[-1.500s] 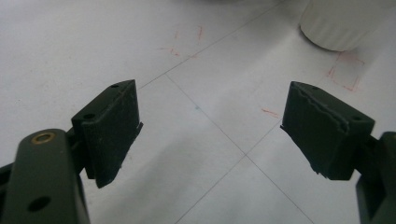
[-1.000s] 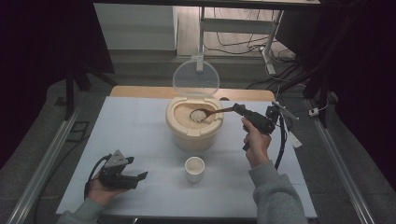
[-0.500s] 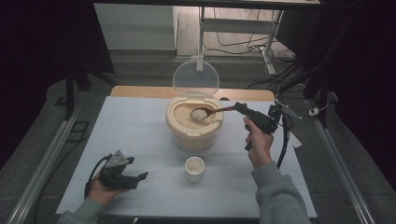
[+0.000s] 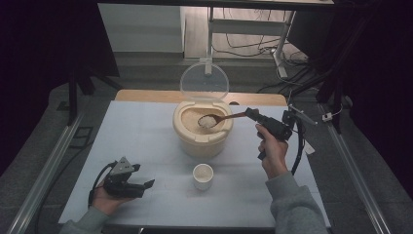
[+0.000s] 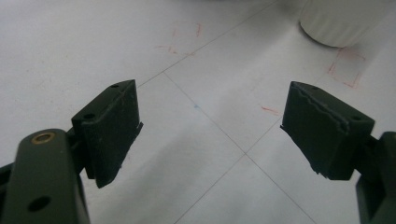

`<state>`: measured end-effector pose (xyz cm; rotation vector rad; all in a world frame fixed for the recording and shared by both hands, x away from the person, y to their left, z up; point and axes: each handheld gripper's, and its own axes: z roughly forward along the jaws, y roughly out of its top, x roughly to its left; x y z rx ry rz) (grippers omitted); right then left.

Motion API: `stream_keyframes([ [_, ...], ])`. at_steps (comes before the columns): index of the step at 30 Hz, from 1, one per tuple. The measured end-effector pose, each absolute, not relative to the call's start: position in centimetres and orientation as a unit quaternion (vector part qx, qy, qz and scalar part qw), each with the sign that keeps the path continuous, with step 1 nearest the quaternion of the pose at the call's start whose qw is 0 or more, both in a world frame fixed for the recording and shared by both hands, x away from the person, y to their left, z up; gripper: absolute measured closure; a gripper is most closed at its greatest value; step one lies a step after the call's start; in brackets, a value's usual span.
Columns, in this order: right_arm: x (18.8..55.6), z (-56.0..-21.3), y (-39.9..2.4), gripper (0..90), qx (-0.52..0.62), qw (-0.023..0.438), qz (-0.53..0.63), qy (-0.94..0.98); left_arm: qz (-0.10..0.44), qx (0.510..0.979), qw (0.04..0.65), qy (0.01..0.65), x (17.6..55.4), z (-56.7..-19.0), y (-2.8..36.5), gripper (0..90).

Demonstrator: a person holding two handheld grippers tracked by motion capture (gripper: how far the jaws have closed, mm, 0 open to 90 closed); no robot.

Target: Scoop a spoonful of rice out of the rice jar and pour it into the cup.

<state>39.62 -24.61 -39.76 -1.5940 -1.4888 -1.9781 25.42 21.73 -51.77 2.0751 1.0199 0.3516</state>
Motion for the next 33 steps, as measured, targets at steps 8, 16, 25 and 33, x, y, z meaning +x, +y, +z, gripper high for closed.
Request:
stream_keyframes([
  [8,38.3,-39.8,-25.2,83.5,-0.531,0.121,-0.663,-0.514,0.138,0.817,0.39,0.401,25.4,-51.8,21.7,18.9],
  [16,36.9,-40.3,-25.5,83.5,-0.523,0.136,-0.659,-0.523,0.138,0.817,0.389,0.402,25.4,-51.8,21.7,18.9],
  [25,35.2,-41.4,-25.6,83.5,-0.516,0.151,-0.651,-0.535,0.138,0.818,0.387,0.402,25.4,-51.8,21.7,18.9],
  [33,34.5,-42.8,-25.9,83.5,-0.519,0.162,-0.642,-0.54,0.138,0.818,0.387,0.402,25.5,-51.8,21.6,18.9],
])
